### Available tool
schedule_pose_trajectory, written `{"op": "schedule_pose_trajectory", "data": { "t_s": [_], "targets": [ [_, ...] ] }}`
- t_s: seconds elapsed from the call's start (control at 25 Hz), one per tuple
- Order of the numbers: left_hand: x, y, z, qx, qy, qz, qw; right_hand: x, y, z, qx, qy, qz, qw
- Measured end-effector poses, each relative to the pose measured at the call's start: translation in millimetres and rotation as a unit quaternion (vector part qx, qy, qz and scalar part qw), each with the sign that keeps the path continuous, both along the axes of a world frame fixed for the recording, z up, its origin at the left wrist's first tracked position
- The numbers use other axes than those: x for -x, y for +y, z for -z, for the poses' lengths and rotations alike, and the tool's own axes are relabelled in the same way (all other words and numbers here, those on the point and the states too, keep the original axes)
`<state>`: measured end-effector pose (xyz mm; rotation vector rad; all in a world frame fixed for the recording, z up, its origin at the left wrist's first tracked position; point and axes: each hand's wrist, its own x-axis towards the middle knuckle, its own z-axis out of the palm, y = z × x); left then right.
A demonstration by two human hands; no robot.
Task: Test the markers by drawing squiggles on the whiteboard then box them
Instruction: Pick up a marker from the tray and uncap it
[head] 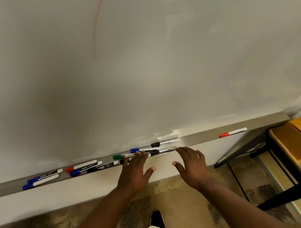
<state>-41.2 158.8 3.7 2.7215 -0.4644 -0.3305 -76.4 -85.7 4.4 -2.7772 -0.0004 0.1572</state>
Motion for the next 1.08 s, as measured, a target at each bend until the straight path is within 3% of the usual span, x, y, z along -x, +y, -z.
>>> {"op": "schedule_pose_trajectory", "data": {
  "t_s": [0.28, 0.68, 1.08],
  "targets": [
    [-41.8, -49.7, 20.0, -0.077, 0.042, 0.089, 0.992, -43.0, -32.6, 12.0, 0.0, 0.044, -0.009, 0.999],
    [-37.4, -65.4, 29.4, -0.139, 0.045, 0.062, 0.987, -95.5, -31.6, 48.9, 0.025, 0.051, -0.132, 0.99],
    [-30.6, -60.2, 26.2, -0.117, 0.023, 0.022, 0.993, -101.7, -50.0, 49.9, 0.032, -0.013, -0.093, 0.995]
  ]
}}
